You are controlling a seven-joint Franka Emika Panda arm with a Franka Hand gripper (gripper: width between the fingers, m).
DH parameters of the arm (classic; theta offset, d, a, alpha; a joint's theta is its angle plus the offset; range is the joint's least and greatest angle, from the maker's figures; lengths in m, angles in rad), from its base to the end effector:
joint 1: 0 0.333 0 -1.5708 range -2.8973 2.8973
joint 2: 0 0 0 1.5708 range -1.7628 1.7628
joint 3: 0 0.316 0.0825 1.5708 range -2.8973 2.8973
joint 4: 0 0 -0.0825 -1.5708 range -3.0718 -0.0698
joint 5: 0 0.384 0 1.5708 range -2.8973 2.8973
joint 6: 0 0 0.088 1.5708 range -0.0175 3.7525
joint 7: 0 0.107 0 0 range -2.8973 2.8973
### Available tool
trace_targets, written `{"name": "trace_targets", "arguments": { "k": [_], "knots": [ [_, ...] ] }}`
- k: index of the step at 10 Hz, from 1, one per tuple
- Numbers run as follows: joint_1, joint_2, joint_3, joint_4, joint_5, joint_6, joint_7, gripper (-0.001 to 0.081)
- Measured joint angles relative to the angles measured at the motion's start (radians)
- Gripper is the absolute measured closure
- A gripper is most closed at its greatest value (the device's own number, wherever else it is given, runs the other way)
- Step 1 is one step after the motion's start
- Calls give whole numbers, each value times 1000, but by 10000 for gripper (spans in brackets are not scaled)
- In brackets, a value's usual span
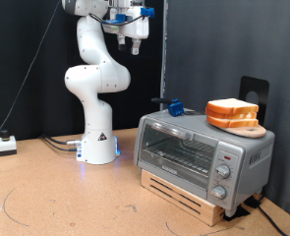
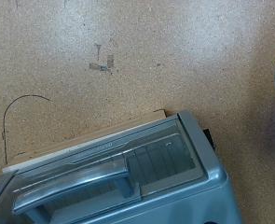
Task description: Make a piece of toast with the oven
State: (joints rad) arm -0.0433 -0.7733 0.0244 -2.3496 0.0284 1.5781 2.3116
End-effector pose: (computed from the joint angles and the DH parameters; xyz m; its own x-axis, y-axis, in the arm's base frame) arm 0.3111 -0.0006 0.5902 -0.6938 -0.7201 -0.0095 -0.7201 0.6938 0.0064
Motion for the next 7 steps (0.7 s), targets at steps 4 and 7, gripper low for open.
{"name": "trace_targets", "arguments": {
  "k": [4,7],
  "knots": [
    [54,0,-41,0,67,22,-284,-4],
    [88,1,-67,0,98,28,-416,-4]
  ]
}}
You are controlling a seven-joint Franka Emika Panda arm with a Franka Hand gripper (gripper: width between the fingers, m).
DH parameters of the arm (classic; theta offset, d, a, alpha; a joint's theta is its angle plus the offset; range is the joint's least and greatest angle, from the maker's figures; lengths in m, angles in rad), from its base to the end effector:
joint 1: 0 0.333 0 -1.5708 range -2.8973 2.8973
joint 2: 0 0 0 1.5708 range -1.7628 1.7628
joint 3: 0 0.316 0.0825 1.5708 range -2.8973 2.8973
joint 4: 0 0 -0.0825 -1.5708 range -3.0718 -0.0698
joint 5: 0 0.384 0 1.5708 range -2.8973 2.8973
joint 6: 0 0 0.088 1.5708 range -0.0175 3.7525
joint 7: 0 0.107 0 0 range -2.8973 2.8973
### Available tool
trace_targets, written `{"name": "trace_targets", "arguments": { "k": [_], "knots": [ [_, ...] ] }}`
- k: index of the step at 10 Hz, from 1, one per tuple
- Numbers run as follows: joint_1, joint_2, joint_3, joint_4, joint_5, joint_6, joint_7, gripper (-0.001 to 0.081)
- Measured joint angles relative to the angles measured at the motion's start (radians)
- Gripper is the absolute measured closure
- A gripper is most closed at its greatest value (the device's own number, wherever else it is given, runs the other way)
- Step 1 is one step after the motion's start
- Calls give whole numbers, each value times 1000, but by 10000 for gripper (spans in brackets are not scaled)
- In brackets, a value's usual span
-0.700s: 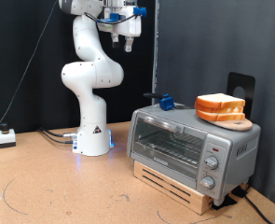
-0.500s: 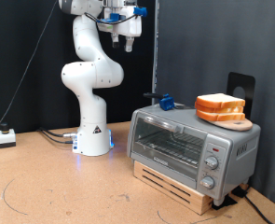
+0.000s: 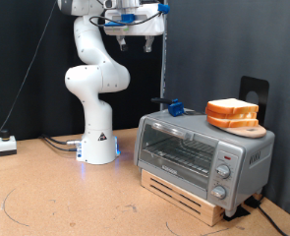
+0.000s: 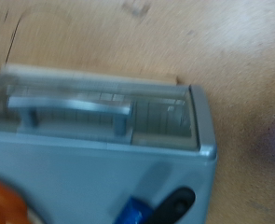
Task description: Make a piece of toast with the oven
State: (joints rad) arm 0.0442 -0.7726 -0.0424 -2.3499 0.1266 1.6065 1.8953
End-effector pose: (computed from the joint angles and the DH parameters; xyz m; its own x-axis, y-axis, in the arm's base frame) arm 0.3141 0.0098 0.5935 -0.3066 -0.9389 -0.1565 -0.9515 0.3069 0.0228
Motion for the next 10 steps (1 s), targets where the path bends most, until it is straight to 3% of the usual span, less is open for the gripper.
{"name": "trace_targets", "arguments": {
  "k": [2,4,5,6,7,10],
  "knots": [
    [53,-12,-64,0,58,-31,-222,-4],
    [102,-7,-96,-9,31,-19,-446,-4],
    [119,10,-96,-19,7,4,-533,-4],
    [113,9,-96,-19,20,4,-495,-4],
    [120,0,-113,-24,71,27,-550,-4],
    [189,5,-207,-41,80,1,-900,-4]
  ]
}}
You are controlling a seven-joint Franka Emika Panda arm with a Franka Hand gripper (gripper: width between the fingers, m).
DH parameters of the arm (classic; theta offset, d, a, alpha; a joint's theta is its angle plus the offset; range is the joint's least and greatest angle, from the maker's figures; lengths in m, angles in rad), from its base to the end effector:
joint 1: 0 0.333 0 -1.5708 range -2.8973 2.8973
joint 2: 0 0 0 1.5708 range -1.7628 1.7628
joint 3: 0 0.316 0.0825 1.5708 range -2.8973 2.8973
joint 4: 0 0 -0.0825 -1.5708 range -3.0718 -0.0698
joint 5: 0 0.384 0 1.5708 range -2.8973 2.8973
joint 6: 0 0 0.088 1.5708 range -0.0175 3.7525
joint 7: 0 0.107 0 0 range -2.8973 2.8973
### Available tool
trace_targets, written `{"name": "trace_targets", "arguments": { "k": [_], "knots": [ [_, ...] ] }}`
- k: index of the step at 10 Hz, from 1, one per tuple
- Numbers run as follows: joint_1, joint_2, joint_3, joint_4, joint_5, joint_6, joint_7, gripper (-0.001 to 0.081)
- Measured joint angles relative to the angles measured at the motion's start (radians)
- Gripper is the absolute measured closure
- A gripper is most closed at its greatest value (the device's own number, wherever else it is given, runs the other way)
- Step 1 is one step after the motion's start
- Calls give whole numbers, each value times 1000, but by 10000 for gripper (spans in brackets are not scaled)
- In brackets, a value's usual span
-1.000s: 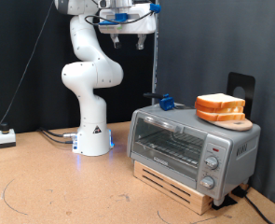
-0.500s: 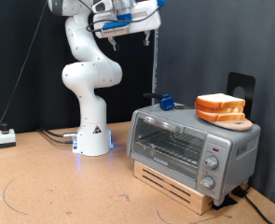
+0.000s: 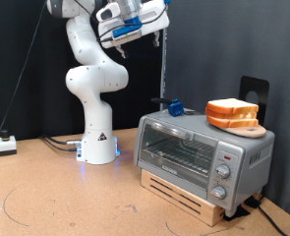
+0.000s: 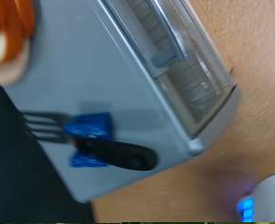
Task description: Make a piece of toast with the oven
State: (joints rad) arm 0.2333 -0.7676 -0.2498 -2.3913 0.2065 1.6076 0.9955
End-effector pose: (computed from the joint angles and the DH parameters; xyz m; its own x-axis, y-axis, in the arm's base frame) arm 0.3185 -0.0030 0.5687 0.5716 -0.7520 -0.3282 -0.8190 -0.5471 -0.1730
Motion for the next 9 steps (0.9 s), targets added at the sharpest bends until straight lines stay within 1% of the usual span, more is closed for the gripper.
{"name": "trace_targets", "arguments": {
  "k": [1,2,3,4,5,6,7,9],
  "knots": [
    [25,42,-7,4,-18,9,-91,-4],
    [20,38,-7,4,-5,9,-64,-4],
    [25,29,-21,1,28,9,-120,-4],
    [41,14,-58,-1,65,-3,-229,-4],
    [64,9,-103,-1,81,-34,-344,-4],
    [86,15,-141,-2,82,-40,-442,-4],
    [91,28,-154,-10,71,-1,-487,-4],
    [91,68,-147,-44,37,130,-501,-4]
  ]
}}
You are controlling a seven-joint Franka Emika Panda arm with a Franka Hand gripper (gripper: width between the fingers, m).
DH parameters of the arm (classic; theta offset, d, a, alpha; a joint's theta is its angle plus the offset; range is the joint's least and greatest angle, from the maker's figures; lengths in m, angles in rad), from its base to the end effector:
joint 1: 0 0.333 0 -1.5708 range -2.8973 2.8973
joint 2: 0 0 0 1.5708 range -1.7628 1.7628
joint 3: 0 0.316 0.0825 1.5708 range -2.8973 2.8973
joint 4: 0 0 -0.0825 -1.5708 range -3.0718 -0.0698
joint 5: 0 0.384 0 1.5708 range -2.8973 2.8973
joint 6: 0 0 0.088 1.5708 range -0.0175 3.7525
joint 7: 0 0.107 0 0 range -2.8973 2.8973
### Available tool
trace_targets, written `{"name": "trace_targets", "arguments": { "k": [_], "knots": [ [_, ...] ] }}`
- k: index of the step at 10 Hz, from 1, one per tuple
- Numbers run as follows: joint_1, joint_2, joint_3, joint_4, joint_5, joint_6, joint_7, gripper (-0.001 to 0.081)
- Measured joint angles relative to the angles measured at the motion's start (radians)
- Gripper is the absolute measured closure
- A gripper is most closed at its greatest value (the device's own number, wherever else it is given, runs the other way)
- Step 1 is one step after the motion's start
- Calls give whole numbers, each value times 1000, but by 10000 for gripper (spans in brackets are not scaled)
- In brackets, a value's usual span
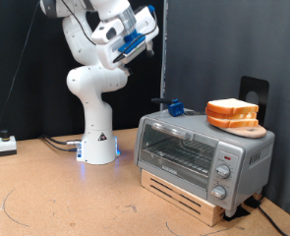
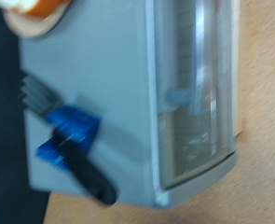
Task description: Make a piece of toast with the oven
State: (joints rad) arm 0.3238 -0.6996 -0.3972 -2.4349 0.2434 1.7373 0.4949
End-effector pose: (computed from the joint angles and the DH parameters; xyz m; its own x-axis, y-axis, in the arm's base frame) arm 0.3490 -0.0229 0.5279 0.8611 -0.4319 -0.2683 -0.5070 -0.7688 -0.3897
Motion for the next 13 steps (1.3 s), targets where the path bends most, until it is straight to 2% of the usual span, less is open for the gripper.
{"name": "trace_targets", "arguments": {
  "k": [2,4,5,7,8,10,13],
  "knots": [
    [1,52,1,-11,-7,41,-16,-4],
    [-1,73,7,-22,-10,76,-18,-4],
    [0,73,6,-22,-7,71,-19,-4],
    [22,72,-25,-13,34,7,-136,-4],
    [25,72,-23,-20,31,3,-162,-4],
    [24,74,-9,-61,-6,32,-159,-4],
    [24,87,31,-160,-31,146,-141,-4]
  ]
}}
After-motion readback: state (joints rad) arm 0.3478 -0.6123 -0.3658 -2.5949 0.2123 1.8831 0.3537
